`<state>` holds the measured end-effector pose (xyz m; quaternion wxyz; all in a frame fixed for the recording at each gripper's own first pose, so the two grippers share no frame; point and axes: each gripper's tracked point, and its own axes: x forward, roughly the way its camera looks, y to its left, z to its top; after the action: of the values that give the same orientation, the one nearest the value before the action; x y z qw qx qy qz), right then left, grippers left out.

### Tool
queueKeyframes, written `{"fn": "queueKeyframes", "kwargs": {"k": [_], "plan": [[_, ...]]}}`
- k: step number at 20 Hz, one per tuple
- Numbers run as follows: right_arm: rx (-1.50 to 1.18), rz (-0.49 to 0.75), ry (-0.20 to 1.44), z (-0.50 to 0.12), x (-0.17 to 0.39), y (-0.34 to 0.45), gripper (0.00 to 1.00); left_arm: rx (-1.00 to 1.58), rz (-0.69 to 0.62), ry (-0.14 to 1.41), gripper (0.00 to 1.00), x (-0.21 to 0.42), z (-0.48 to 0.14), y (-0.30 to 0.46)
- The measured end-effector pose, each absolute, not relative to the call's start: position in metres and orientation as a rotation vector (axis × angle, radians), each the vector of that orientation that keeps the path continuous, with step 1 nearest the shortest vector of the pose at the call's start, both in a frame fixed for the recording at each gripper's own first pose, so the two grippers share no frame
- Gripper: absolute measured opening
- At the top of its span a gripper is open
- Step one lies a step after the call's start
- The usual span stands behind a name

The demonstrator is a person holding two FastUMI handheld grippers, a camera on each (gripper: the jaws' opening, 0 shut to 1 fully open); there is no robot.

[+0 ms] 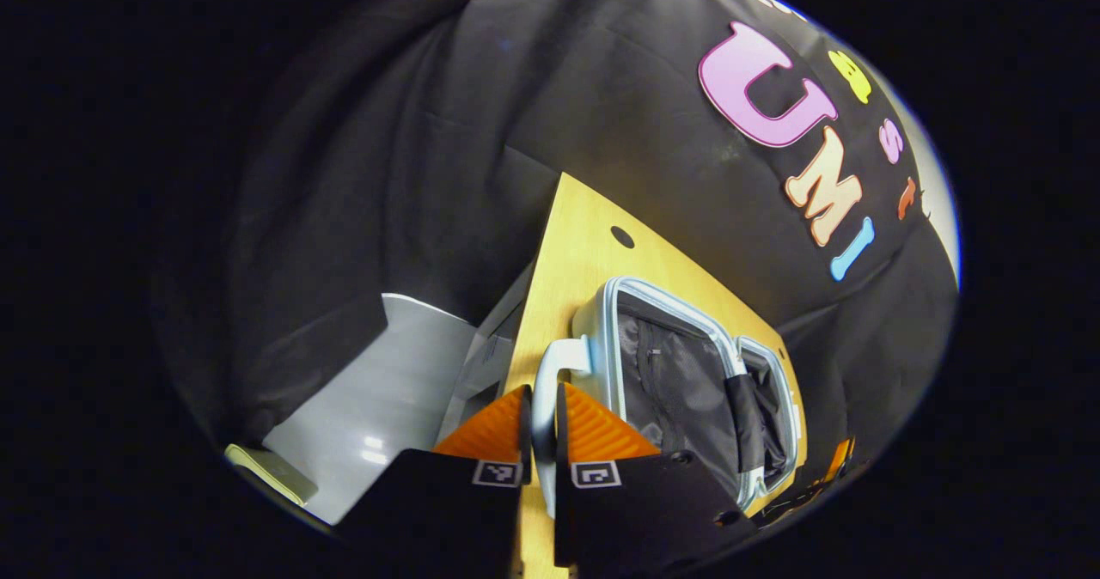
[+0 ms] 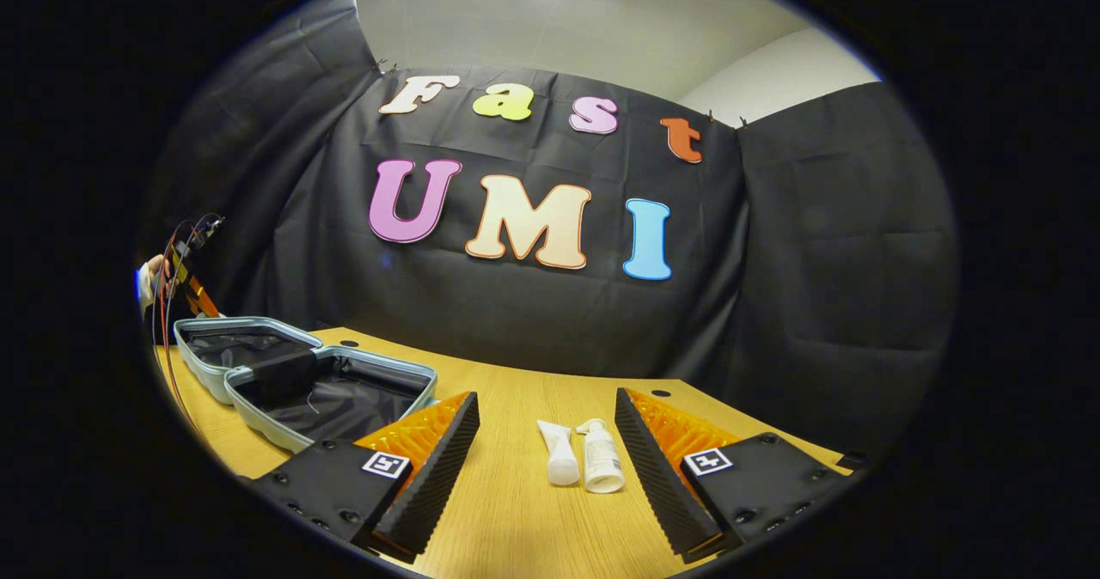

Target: First open the suitcase, pack the skin care products into it, and then close the suitcase.

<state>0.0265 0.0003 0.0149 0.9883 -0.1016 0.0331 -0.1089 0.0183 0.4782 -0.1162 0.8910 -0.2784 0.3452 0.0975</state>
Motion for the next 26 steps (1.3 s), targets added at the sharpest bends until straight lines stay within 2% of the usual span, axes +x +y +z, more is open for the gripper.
{"fn": "queueKeyframes", "kwargs": {"k": [2, 4, 5, 6, 7, 8, 9, 14, 19, 22, 26], "plan": [[-0.199, -0.211, 0.067, 0.014, 0.028, -0.003, 0.99, -0.531, 0.262, 0.684, 0.24, 0.008, -0.101, 0.492], [-0.187, -0.201, 0.079, 0.01, 0.032, -0.009, 0.99, -0.493, 0.316, 0.656, 0.61, -0.004, -0.078, 0.497], [-0.18, -0.197, 0.091, 0.006, 0.033, -0.015, 0.99, -0.491, 0.318, 0.63, 0.62, -0.007, -0.06, 0.488], [-0.179, -0.198, 0.098, 0.006, 0.035, -0.021, 0.99, -0.482, 0.311, 0.592, 0.71, -0.005, -0.04, 0.474], [-0.185, -0.202, 0.105, 0.007, 0.036, -0.029, 0.96, -0.464, 0.299, 0.564, 0.75, 0.001, -0.021, 0.457], [-0.193, -0.206, 0.111, 0.009, 0.038, -0.038, 1.0, -0.436, 0.27, 0.537, 0.85, 0.006, -0.003, 0.43], [-0.2, -0.204, 0.113, 0.011, 0.04, -0.046, 0.99, -0.407, 0.23, 0.518, 0.96, 0.016, 0.016, 0.397], [-0.18, -0.194, 0.169, 0.011, 0.054, -0.089, 0.99, -0.302, -0.122, 0.495, 0.96, 0.076, 0.067, 0.183], [-0.096, -0.161, 0.32, -0.015, 0.086, -0.13, 0.99, -0.223, -0.366, 0.602, 0.96, 0.127, 0.042, 0.01], [-0.032, -0.126, 0.468, -0.045, 0.109, -0.143, 1.0, -0.246, -0.405, 0.724, 0.96, 0.143, 0.003, -0.056], [0.055, -0.122, 0.682, -0.092, 0.132, -0.16, 1.0, -0.276, -0.364, 0.865, 0.96, 0.171, -0.031, -0.105]]}}
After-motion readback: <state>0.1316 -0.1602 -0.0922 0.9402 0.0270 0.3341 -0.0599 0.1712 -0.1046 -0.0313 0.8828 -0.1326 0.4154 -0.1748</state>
